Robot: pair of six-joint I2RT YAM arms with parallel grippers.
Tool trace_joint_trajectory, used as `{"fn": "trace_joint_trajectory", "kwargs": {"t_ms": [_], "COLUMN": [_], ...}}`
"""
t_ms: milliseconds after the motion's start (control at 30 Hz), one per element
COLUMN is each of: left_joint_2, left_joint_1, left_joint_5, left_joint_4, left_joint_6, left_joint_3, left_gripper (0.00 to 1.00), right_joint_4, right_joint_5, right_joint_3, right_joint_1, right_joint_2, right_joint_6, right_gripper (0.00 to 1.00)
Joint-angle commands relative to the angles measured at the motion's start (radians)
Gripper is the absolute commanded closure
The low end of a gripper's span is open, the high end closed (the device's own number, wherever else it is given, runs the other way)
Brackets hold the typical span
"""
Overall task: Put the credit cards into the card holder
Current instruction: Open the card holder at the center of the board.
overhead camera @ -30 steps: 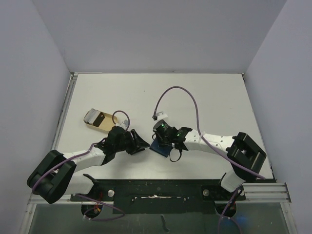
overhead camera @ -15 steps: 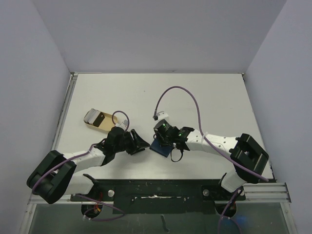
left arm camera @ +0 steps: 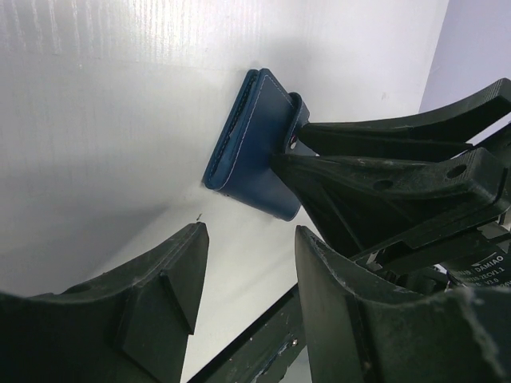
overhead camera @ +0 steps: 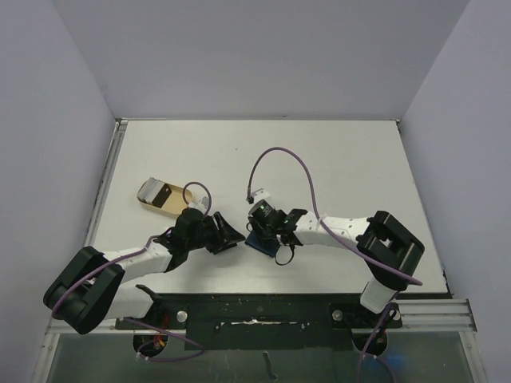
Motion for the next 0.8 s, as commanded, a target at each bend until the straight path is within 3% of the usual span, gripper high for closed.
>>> {"fn": "trace_joint_trajectory", "kwargs": {"t_ms": [0,167,400,767], "left_joint_2": [-0.023,-0.024,-0.021,-0.023], "left_joint_1": [-0.003,-0.003,-0.004,-0.002], "left_joint_5": [-0.007,-0.008,-0.008,-0.011], "left_joint_4": [0.036,0.033,0.040,0.030], "left_joint_6": [-0.001,0.000,0.008,0.014], "left_joint_3": [0.008,0.006,0.009,0.008], "left_gripper": [0.53,0.53,0.53,0.53], "right_joint_4": [0.020,0.014,0.001,0.045], "right_joint_5": [0.014,0.030,0.055,-0.008], "right_joint_3": [0.021,0.018,0.039,0.031], "right_joint_1": [-0.002,0.001,0.008,-0.009], "right_joint_2": [0.024,0.033,0.027,-0.014], "right_joint_6": [-0.025,-0.039,-0.056,0.007], "right_gripper": [0.64,0.74,1.00,1.00]}}
